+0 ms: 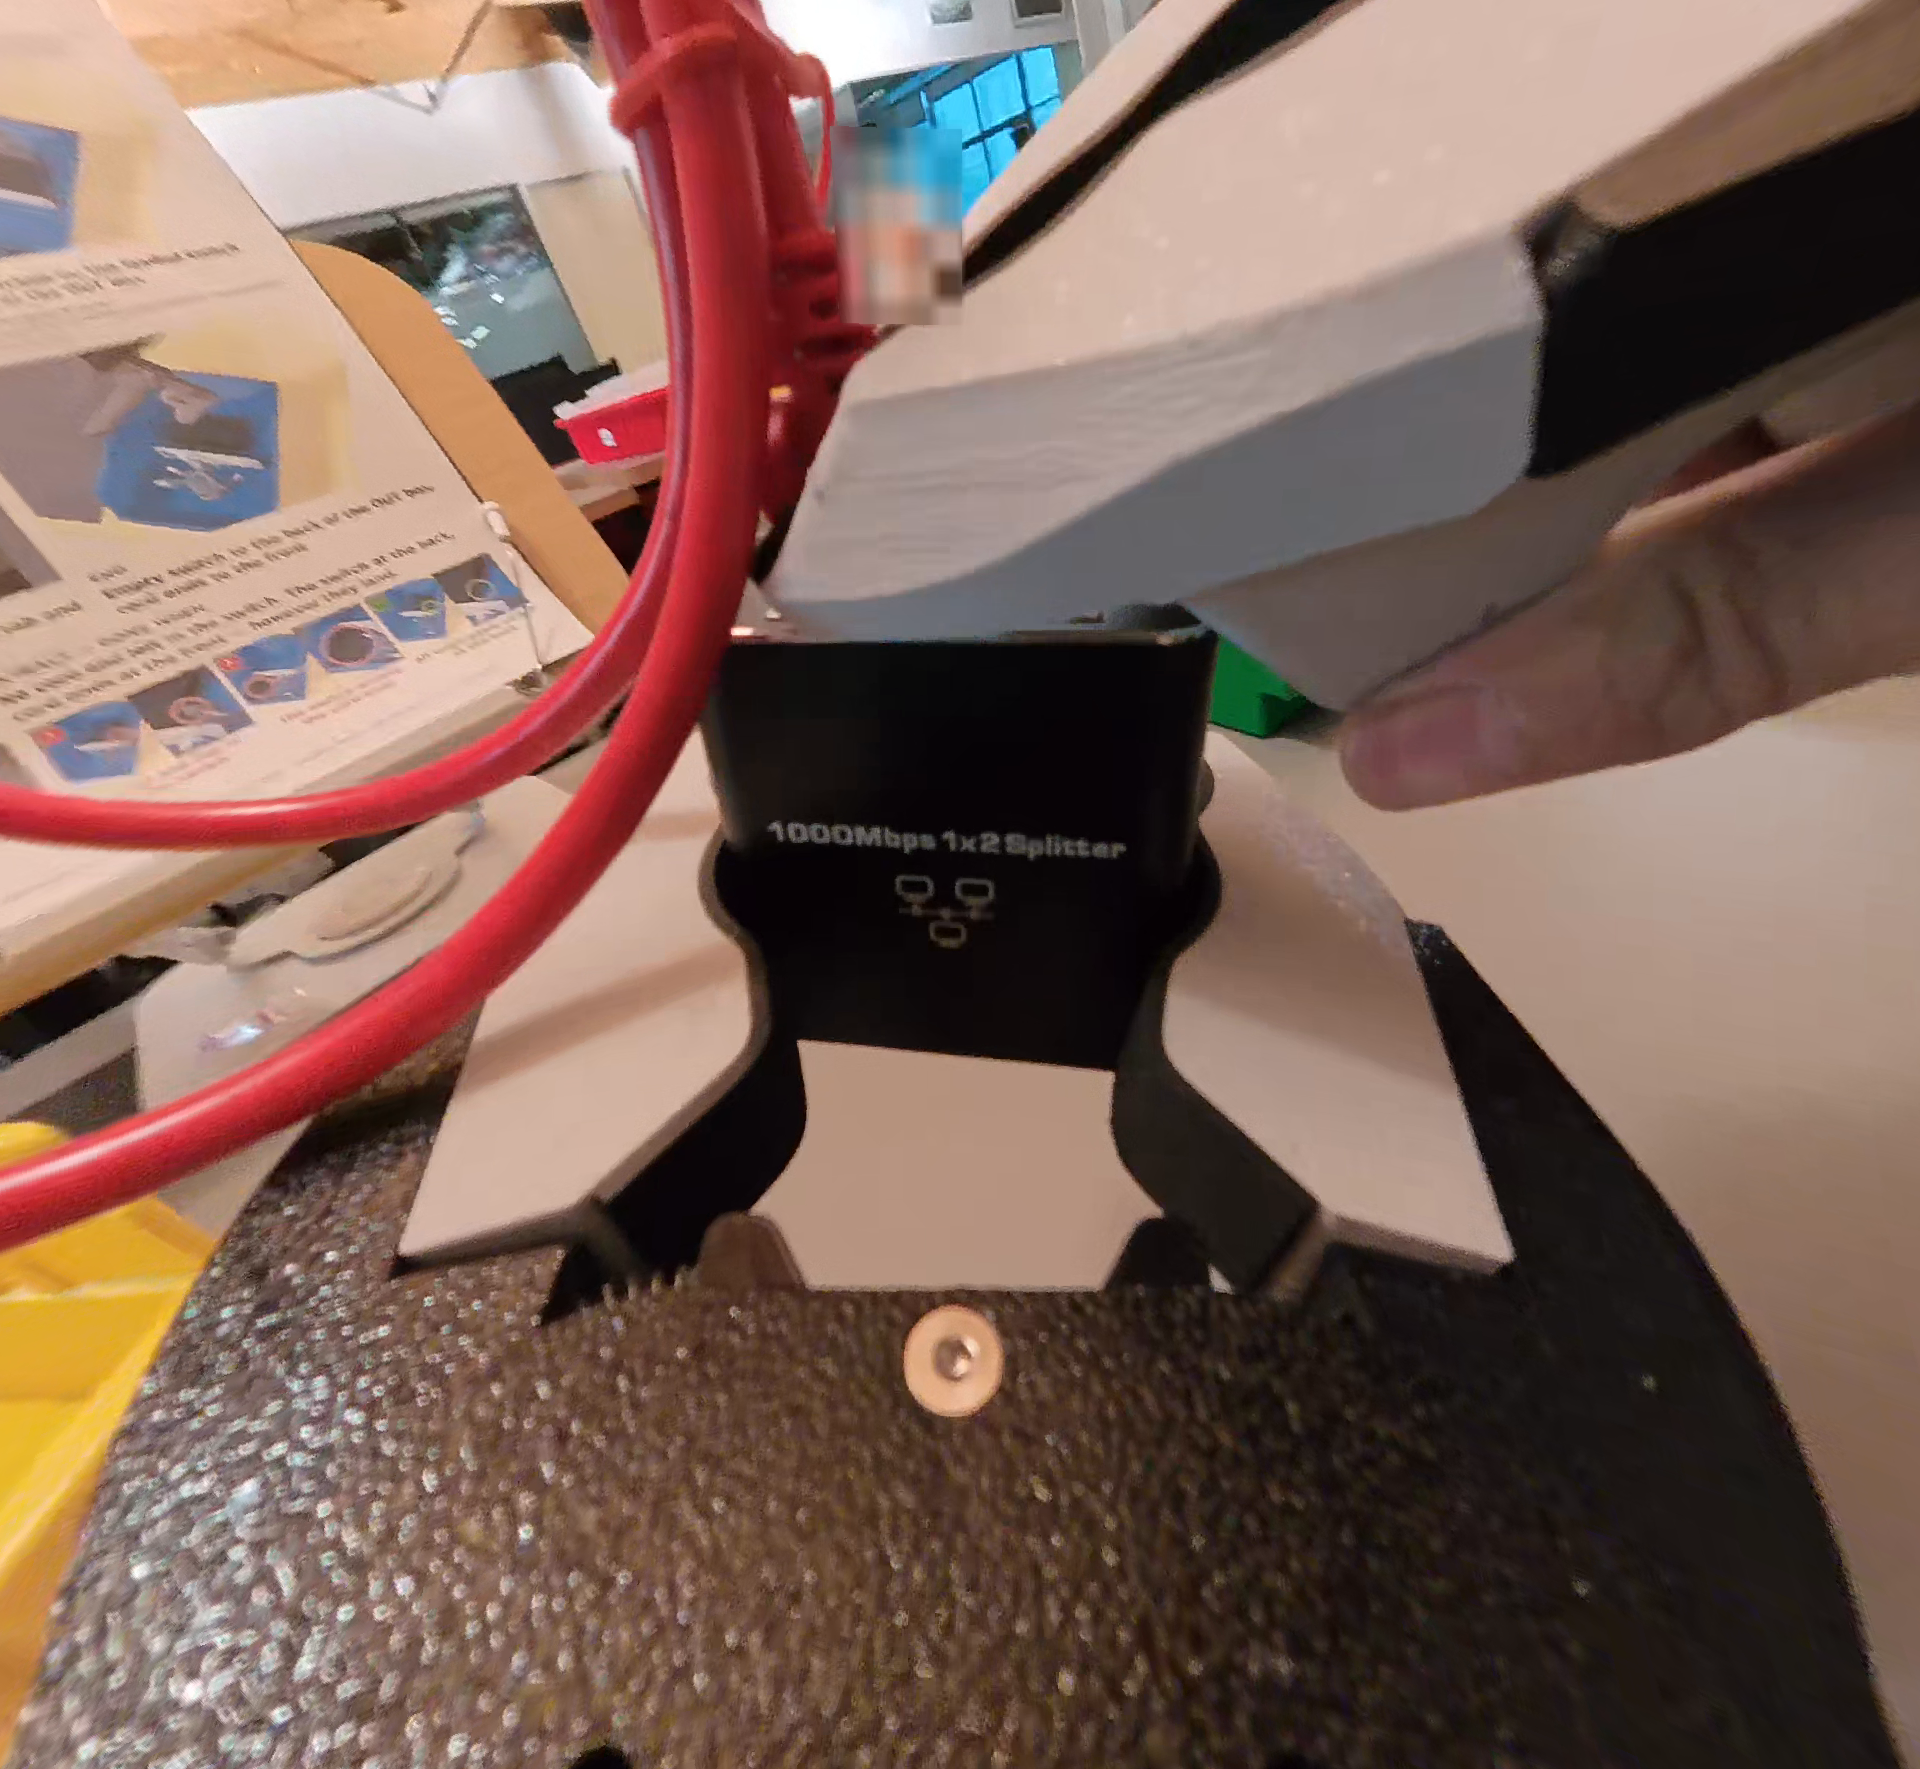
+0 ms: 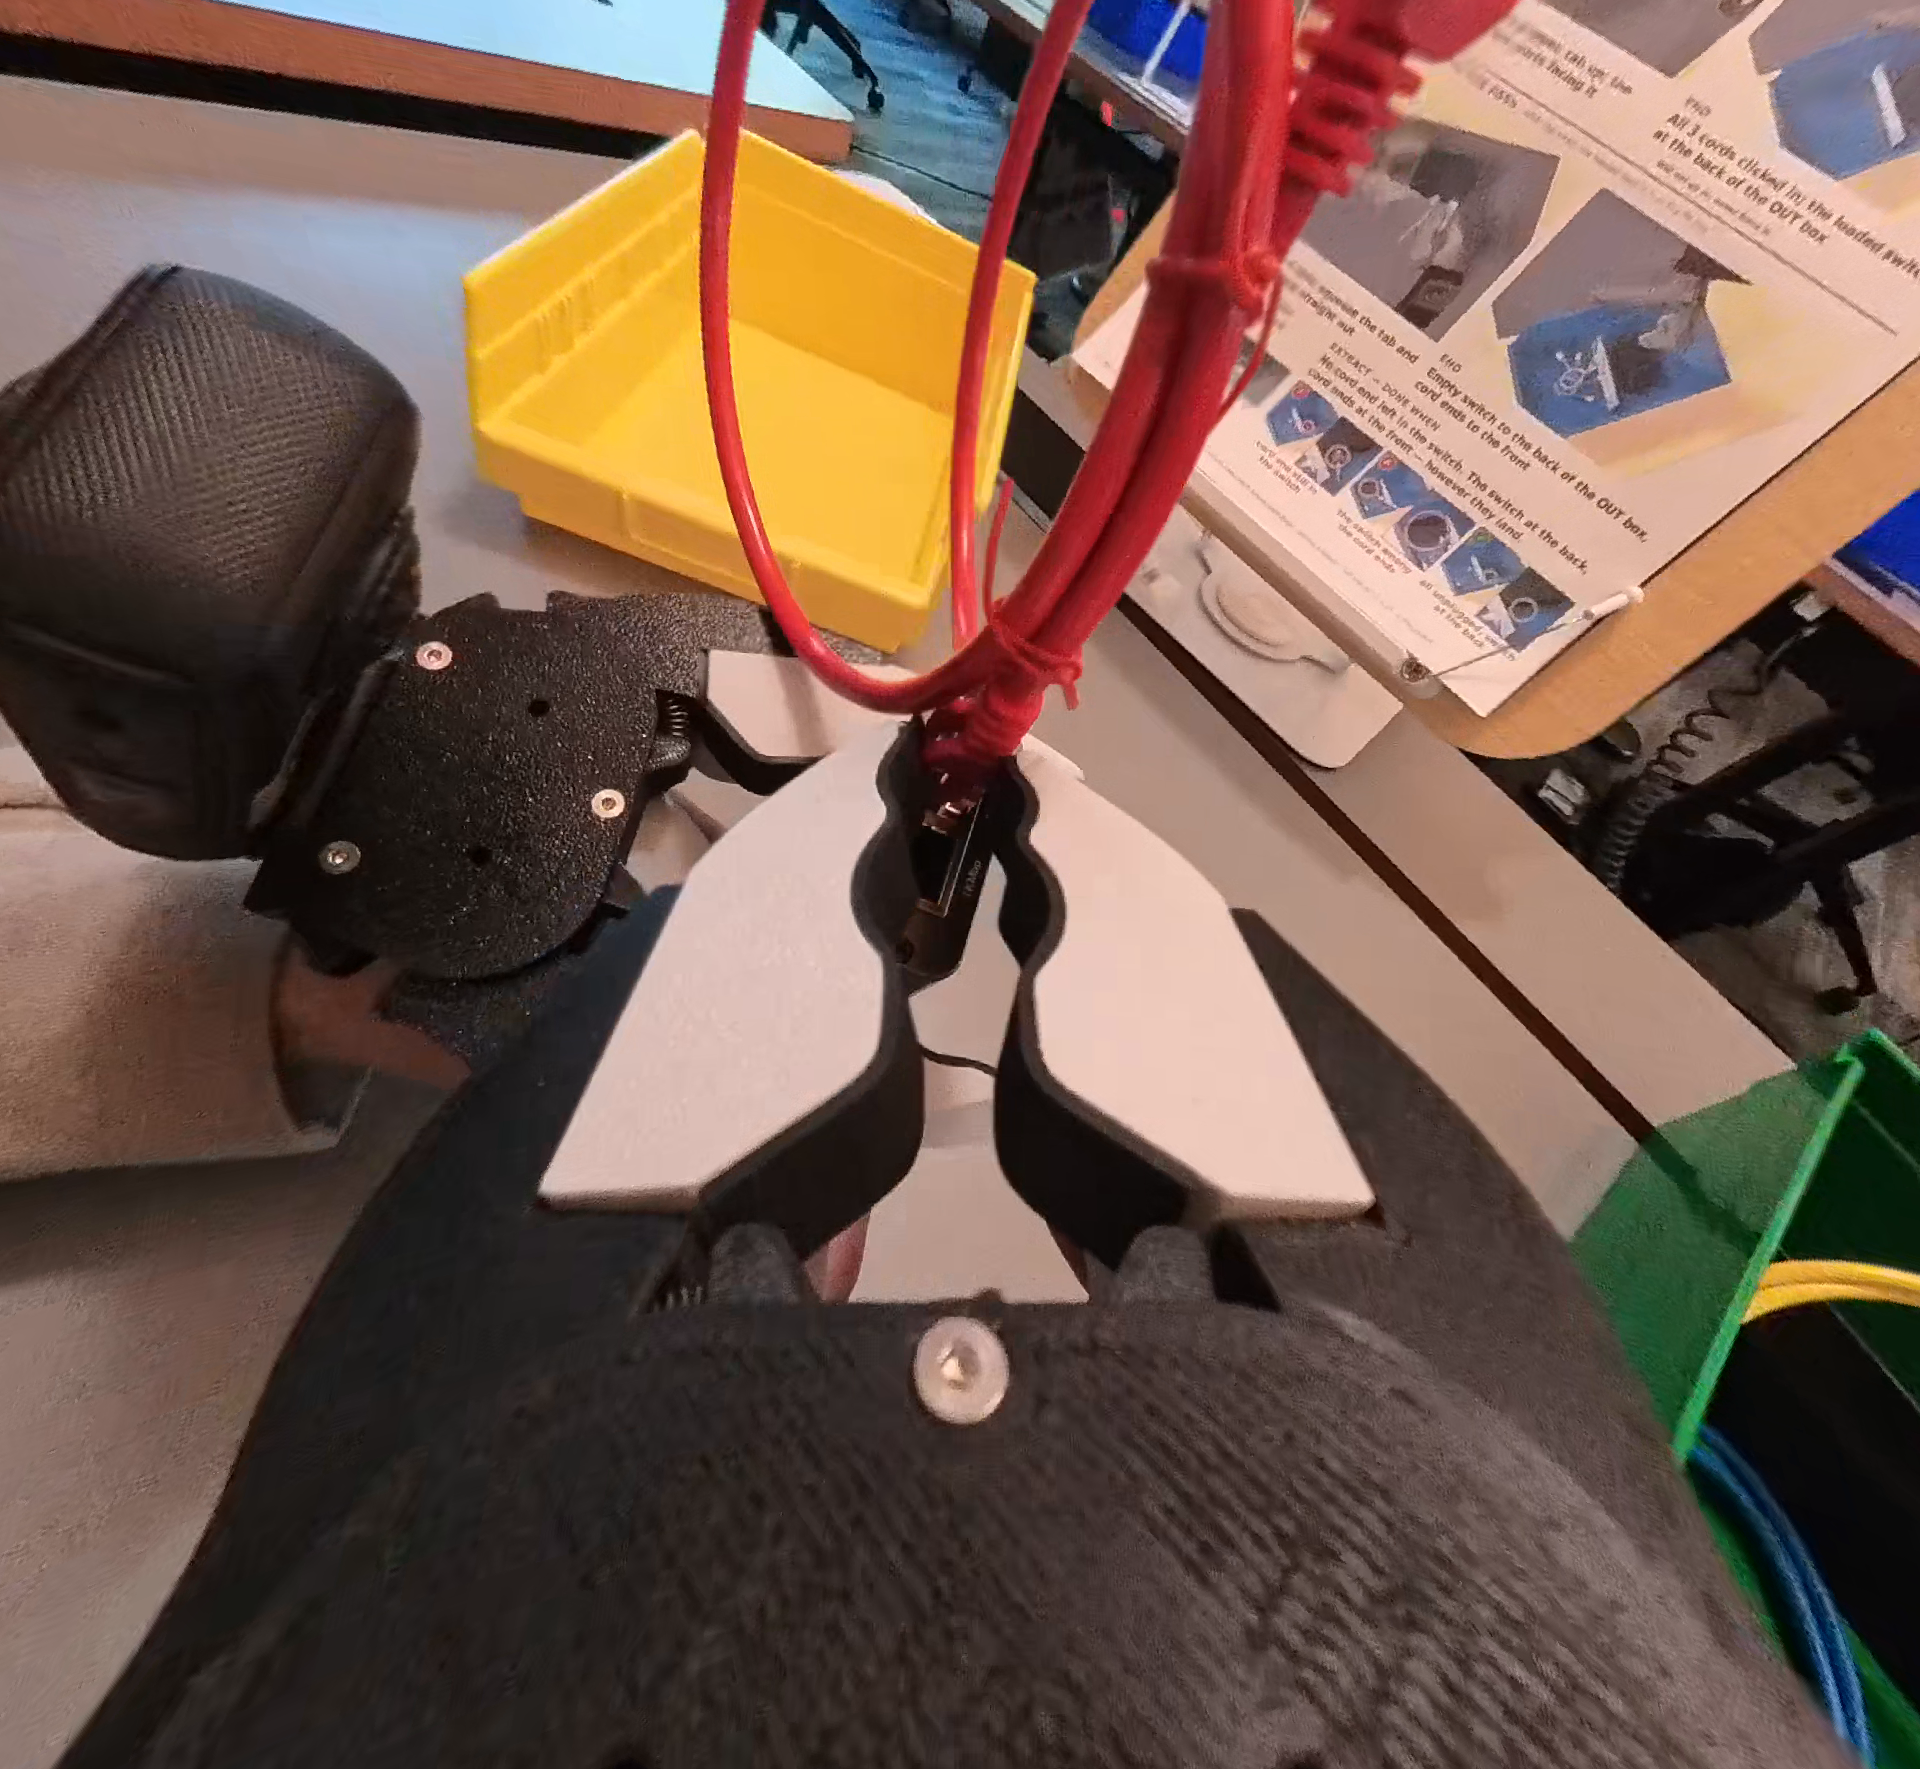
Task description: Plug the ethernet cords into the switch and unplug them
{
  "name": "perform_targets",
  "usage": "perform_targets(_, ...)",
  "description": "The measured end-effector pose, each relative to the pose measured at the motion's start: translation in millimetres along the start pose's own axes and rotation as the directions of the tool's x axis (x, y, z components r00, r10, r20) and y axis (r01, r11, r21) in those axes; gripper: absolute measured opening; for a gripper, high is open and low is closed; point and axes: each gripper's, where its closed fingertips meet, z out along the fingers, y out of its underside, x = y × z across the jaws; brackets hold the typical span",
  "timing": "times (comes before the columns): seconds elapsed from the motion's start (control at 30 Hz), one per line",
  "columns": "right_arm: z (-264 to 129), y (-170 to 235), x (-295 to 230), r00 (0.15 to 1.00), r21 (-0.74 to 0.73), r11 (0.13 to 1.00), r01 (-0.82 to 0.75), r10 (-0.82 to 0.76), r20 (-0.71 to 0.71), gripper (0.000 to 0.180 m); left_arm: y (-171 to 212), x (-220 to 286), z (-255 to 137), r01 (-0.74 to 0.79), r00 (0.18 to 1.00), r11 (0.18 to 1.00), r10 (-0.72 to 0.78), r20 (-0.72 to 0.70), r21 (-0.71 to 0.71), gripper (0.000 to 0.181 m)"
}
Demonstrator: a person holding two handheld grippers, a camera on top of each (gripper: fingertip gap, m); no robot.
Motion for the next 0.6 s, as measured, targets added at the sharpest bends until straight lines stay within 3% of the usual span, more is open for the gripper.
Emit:
perform_targets(0.17,-2,-1,-1,1.000,-0.014,1.000,0.020,-0.020,0.012,0.017,-2,1,0,0.007,1.000,1.000,-0.007,-0.014,0.015,0.078)
perform_targets(0.33,-3,-4,0,0.982,0.082,0.982,-0.171,0.163,0.095,0.014,-4,-7,-3,-0.091,0.994,0.996,0.090,0.069,0.007,0.075)
perform_targets(0.47,-2,2,2,1.000,-0.004,1.000,-0.007,0.007,0.008,0.015,1,4,1,0.020,1.000,1.000,-0.020,-0.023,0.007,0.078)
perform_targets(0.57,-3,0,2,1.000,0.008,1.000,-0.010,0.010,0.015,0.015,-1,2,0,0.004,1.000,1.000,-0.003,-0.007,0.016,0.078)
perform_targets(0.6,-4,-2,1,0.996,0.045,0.996,-0.082,0.080,0.049,0.014,-3,-1,-1,-0.022,1.000,1.000,0.022,0.016,0.019,0.078)
